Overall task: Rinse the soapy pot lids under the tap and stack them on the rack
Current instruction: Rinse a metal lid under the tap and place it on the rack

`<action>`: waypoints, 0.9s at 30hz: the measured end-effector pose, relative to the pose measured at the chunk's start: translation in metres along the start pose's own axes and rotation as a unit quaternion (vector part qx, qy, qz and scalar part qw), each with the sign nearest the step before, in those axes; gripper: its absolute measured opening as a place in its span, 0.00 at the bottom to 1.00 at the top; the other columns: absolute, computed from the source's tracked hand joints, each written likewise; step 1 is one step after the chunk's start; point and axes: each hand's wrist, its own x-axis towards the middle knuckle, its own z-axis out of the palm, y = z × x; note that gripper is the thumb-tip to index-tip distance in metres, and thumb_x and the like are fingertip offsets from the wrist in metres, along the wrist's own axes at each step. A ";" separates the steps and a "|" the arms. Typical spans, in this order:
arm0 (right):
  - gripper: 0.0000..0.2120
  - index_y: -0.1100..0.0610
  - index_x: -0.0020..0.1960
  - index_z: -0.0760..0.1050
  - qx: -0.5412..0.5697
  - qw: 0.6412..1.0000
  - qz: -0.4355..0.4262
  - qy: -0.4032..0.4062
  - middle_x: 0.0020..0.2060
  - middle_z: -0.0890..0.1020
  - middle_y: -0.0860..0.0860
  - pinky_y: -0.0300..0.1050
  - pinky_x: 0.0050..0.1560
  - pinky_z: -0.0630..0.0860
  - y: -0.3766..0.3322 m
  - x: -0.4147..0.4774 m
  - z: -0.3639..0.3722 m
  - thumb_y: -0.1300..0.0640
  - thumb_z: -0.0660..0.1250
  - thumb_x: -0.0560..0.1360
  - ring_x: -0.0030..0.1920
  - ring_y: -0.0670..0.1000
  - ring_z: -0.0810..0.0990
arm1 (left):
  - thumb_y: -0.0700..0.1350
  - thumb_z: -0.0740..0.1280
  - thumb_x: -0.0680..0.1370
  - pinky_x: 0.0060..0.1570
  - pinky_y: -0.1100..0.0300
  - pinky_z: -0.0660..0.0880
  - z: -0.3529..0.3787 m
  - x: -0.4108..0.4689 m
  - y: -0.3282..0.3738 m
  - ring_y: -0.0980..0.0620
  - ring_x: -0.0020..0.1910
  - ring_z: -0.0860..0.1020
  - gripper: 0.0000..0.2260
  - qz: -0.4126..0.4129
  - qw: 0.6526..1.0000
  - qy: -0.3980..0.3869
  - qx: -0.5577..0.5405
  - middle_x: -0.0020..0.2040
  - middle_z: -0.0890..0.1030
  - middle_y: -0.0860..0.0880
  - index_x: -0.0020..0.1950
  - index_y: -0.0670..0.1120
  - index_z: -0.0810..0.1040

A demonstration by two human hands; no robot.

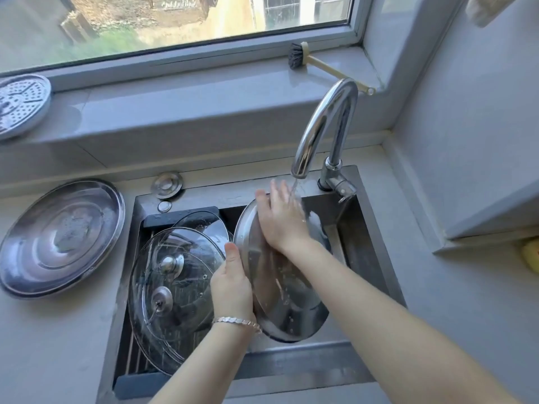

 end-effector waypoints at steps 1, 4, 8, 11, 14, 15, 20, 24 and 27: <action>0.30 0.58 0.77 0.46 0.012 0.999 0.051 -0.004 0.76 0.47 0.57 0.49 0.74 0.39 -0.004 0.007 -0.004 0.43 0.43 0.80 0.76 0.53 0.42 | 0.62 0.56 0.76 0.50 0.44 0.76 -0.001 -0.001 -0.002 0.46 0.38 0.74 0.25 0.003 1.000 0.001 0.001 0.36 0.76 0.42 0.35 0.42 0.73; 0.31 0.58 0.76 0.43 -0.056 0.998 -0.038 -0.012 0.76 0.44 0.55 0.48 0.73 0.36 -0.016 -0.017 0.010 0.42 0.42 0.79 0.76 0.52 0.40 | 0.60 0.57 0.77 0.55 0.43 0.75 -0.001 0.006 0.005 0.44 0.45 0.79 0.22 -0.017 0.999 0.025 -0.028 0.38 0.80 0.46 0.33 0.46 0.75; 0.33 0.56 0.76 0.42 -0.067 0.990 -0.124 -0.013 0.76 0.42 0.52 0.47 0.73 0.34 -0.009 -0.031 0.018 0.41 0.43 0.77 0.75 0.49 0.37 | 0.55 0.57 0.79 0.51 0.50 0.76 0.001 0.010 0.019 0.45 0.43 0.79 0.19 -0.012 0.998 0.026 -0.056 0.35 0.79 0.48 0.34 0.47 0.77; 0.33 0.58 0.76 0.41 0.043 0.992 0.117 -0.007 0.76 0.43 0.58 0.53 0.73 0.37 -0.012 -0.003 -0.004 0.40 0.44 0.79 0.76 0.55 0.38 | 0.56 0.57 0.79 0.45 0.51 0.74 0.004 0.005 0.019 0.46 0.37 0.74 0.23 0.007 0.999 0.023 -0.021 0.32 0.76 0.45 0.30 0.43 0.73; 0.33 0.60 0.76 0.40 -0.026 0.998 0.060 -0.005 0.75 0.41 0.61 0.54 0.73 0.35 -0.032 -0.016 0.003 0.43 0.46 0.80 0.75 0.59 0.36 | 0.56 0.57 0.79 0.43 0.52 0.72 0.007 0.005 0.022 0.47 0.38 0.73 0.23 0.012 0.999 0.028 -0.020 0.32 0.76 0.45 0.31 0.42 0.74; 0.33 0.59 0.76 0.39 -0.050 0.999 0.004 -0.014 0.75 0.39 0.60 0.55 0.72 0.34 -0.037 -0.024 0.009 0.43 0.47 0.80 0.74 0.58 0.34 | 0.55 0.57 0.79 0.41 0.53 0.71 0.007 0.007 0.023 0.48 0.39 0.73 0.23 0.012 0.999 0.026 -0.027 0.34 0.77 0.46 0.33 0.41 0.76; 0.44 0.60 0.76 0.48 0.001 0.989 0.146 -0.006 0.74 0.49 0.64 0.62 0.73 0.45 -0.017 0.026 -0.008 0.30 0.47 0.72 0.75 0.64 0.46 | 0.56 0.58 0.78 0.40 0.54 0.69 -0.002 0.006 0.019 0.47 0.37 0.71 0.20 0.057 0.998 0.007 -0.028 0.35 0.73 0.44 0.34 0.43 0.71; 0.32 0.53 0.44 0.73 0.166 0.951 0.260 -0.027 0.56 0.75 0.56 0.52 0.63 0.66 0.059 0.095 0.006 0.28 0.51 0.57 0.62 0.59 0.74 | 0.65 0.60 0.70 0.42 0.50 0.68 -0.007 0.003 0.015 0.45 0.38 0.70 0.22 0.065 0.996 -0.024 -0.055 0.40 0.72 0.42 0.39 0.44 0.72; 0.43 0.60 0.66 0.67 0.071 0.967 0.241 -0.035 0.67 0.68 0.63 0.60 0.70 0.60 0.018 0.048 -0.013 0.28 0.46 0.66 0.70 0.63 0.63 | 0.64 0.60 0.71 0.41 0.52 0.67 -0.002 0.001 0.013 0.46 0.38 0.70 0.22 0.064 0.996 -0.028 -0.055 0.38 0.72 0.43 0.41 0.44 0.73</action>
